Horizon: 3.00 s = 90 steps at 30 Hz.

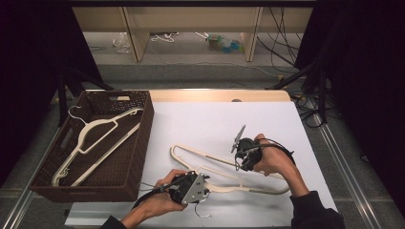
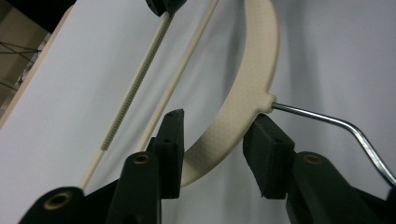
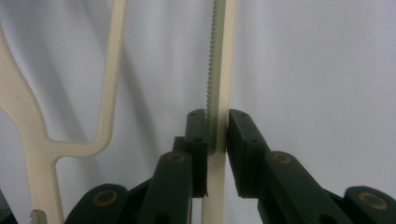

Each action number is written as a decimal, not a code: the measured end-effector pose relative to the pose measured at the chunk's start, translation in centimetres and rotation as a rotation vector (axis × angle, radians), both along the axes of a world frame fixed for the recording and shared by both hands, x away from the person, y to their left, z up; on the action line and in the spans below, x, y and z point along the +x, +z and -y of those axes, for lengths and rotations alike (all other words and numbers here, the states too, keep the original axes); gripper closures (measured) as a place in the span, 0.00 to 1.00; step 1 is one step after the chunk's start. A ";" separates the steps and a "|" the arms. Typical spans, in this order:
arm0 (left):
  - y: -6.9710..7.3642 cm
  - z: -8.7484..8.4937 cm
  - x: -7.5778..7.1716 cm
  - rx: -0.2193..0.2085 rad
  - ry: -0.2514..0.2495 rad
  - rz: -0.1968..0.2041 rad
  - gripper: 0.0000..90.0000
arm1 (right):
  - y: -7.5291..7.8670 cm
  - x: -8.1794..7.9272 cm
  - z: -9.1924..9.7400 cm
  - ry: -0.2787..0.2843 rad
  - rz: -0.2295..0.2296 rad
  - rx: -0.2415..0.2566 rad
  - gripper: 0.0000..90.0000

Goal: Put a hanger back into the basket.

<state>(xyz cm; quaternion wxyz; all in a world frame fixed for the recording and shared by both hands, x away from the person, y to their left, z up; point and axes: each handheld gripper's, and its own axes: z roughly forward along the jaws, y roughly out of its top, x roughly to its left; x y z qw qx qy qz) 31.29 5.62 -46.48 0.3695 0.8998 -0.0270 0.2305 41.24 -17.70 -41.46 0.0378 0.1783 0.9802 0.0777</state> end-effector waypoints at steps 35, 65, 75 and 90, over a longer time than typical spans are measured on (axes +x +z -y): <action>8.2 -2.9 2.3 -0.195 0.111 -0.186 0.93 | 9.5 -1.1 5.2 -0.272 0.263 0.590 0.47; 10.9 -8.5 5.1 -0.543 0.300 -0.505 0.95 | 7.6 -6.2 5.2 -0.232 0.288 0.594 0.42; 12.7 -10.9 4.2 -0.653 0.348 -0.577 0.95 | 5.8 -6.8 5.8 -0.231 0.249 0.546 0.41; 18.4 -14.2 2.8 -0.595 0.399 -0.545 0.95 | 3.3 -7.9 6.8 -0.268 0.190 0.510 0.40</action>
